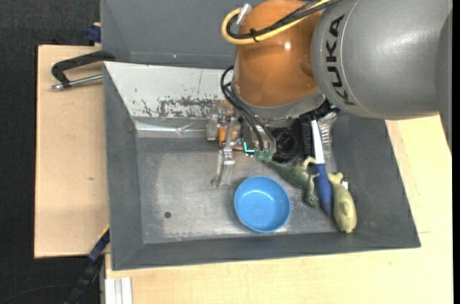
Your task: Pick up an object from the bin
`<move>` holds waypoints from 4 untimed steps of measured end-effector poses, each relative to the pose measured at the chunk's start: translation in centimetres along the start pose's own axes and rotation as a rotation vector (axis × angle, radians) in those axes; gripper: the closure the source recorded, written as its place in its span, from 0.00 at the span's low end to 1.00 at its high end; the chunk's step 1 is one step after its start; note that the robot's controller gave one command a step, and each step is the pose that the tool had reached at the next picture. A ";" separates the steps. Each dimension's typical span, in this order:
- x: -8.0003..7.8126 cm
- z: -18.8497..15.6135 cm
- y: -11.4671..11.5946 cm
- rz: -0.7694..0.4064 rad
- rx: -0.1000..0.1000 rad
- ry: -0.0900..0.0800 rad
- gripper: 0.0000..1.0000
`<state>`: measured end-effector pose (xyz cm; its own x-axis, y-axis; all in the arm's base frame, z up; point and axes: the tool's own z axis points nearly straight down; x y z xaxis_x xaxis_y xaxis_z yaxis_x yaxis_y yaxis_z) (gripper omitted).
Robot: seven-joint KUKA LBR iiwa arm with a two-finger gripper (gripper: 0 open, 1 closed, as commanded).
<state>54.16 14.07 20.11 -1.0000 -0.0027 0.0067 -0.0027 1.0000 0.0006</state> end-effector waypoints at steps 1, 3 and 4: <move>-0.6 6.0 -9.5 -0.052 0.004 -0.002 0.00; -0.5 13.0 -9.6 -0.263 0.000 -0.007 1.00; -0.2 -1.4 -8.0 -0.145 -0.001 -0.022 1.00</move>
Offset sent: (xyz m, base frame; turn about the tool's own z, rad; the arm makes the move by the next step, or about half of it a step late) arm 0.0057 -0.0897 -0.0576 -0.0591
